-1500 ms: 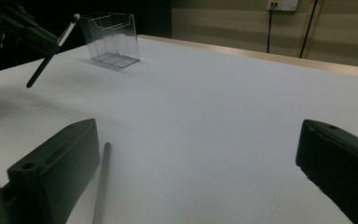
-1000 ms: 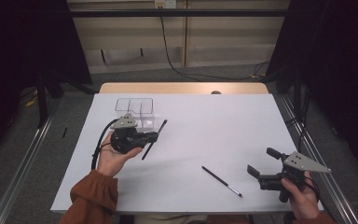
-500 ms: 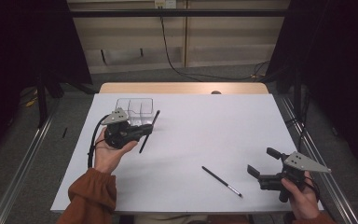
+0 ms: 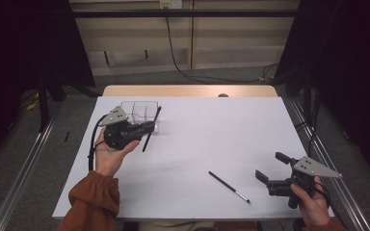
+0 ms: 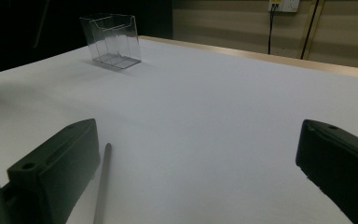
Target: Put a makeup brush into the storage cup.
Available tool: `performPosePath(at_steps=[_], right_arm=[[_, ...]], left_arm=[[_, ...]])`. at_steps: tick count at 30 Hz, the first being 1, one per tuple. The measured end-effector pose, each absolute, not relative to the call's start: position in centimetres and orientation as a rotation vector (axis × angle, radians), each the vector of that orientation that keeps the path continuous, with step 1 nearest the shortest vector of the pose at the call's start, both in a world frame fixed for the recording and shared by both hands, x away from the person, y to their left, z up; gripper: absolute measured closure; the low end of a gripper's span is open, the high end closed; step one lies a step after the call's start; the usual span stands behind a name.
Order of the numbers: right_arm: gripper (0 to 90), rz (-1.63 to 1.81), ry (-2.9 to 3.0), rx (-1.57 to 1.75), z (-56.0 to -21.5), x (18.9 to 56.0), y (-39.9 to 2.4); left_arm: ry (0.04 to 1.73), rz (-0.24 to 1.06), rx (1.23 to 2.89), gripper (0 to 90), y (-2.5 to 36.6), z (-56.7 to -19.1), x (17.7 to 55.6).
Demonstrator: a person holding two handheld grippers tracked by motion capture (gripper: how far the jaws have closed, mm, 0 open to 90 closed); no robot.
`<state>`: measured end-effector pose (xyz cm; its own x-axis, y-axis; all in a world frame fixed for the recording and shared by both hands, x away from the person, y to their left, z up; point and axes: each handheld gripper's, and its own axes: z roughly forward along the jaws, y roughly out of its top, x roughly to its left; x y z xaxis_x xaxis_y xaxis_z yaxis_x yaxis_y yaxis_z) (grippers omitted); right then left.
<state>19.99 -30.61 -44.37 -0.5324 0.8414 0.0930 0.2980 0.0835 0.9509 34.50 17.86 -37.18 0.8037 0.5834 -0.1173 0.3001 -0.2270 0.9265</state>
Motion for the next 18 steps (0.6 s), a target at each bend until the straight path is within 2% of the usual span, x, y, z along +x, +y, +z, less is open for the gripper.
performPosePath(at_steps=[18], right_arm=[[0.0, 1.46, 1.878, 1.119, -44.3, 20.0, -30.6]], left_arm=[[0.708, 0.361, 1.788, 84.2, 18.9, -36.3, 36.2]])
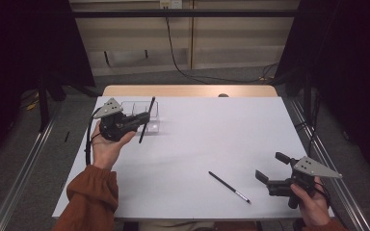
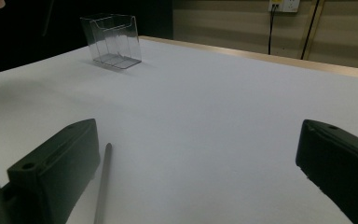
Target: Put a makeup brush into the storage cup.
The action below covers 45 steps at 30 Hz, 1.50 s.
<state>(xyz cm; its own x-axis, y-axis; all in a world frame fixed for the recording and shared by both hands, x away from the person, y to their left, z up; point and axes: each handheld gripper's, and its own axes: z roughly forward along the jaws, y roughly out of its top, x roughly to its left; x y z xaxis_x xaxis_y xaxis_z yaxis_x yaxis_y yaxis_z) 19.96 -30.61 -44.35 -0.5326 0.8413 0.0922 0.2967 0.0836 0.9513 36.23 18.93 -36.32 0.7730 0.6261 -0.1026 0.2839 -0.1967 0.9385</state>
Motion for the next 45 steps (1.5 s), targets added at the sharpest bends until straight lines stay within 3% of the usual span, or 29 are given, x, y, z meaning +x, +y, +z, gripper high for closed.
performPosePath(at_steps=[45], right_arm=[[0.0, 1.461, 1.88, 1.124, -44.4, 20.0, -30.7]], left_arm=[[0.841, 0.541, 1.7, 84.2, 21.0, -34.0, 42.9]])
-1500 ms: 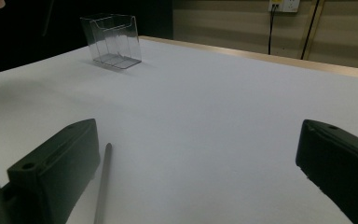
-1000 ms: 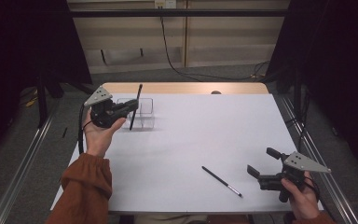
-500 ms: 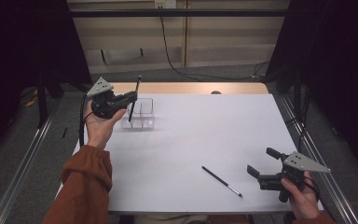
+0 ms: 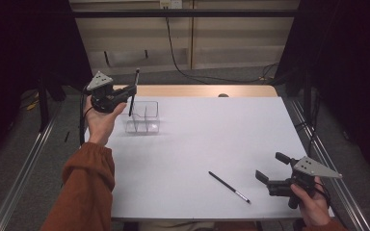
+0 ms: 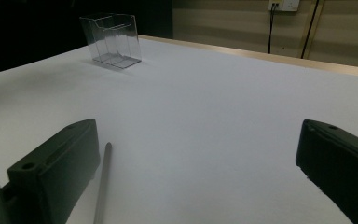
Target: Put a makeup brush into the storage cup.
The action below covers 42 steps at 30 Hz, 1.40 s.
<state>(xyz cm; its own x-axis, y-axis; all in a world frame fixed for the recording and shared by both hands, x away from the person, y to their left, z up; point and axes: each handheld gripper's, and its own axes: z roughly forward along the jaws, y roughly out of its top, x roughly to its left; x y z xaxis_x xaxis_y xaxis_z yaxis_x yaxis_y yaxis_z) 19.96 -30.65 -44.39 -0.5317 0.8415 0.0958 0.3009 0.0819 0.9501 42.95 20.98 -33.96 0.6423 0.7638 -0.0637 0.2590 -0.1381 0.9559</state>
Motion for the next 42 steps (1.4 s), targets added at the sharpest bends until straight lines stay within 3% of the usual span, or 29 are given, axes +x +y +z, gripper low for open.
performPosePath(at_steps=[42], right_arm=[[0.0, 1.456, 1.877, 1.128, -44.4, 19.8, -30.8]], left_arm=[[0.962, 0.586, 1.672, 84.2, 22.6, -37.8, 46.5]])
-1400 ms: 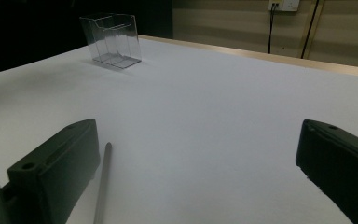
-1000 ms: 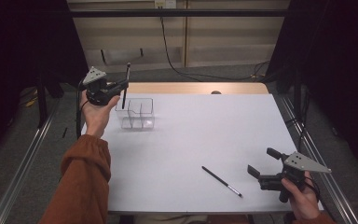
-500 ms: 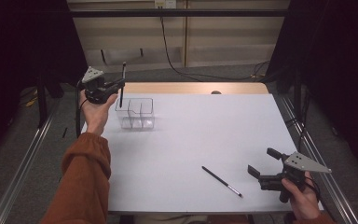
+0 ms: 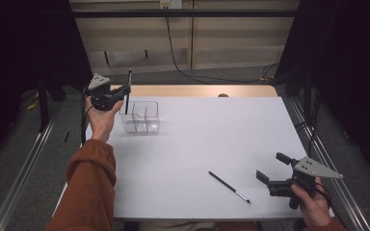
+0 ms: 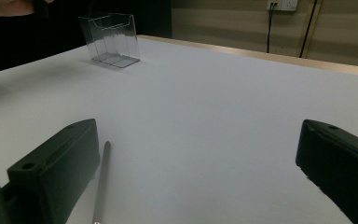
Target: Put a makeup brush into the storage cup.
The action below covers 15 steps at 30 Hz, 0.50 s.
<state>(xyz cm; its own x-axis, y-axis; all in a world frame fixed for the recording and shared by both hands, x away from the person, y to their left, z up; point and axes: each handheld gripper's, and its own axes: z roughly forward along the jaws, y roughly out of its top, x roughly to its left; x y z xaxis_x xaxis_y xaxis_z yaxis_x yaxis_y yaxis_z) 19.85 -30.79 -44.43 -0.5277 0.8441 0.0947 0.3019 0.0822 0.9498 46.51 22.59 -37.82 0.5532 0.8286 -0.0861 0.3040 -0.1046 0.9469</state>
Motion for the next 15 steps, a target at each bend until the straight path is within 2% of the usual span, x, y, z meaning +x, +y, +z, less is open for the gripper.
performPosePath(at_steps=[15], right_arm=[[0.0, 1.452, 1.883, 1.124, -44.4, 19.9, -30.7]], left_arm=[[0.99, 0.569, 1.674, 84.2, 23.3, -39.7, 46.0]])
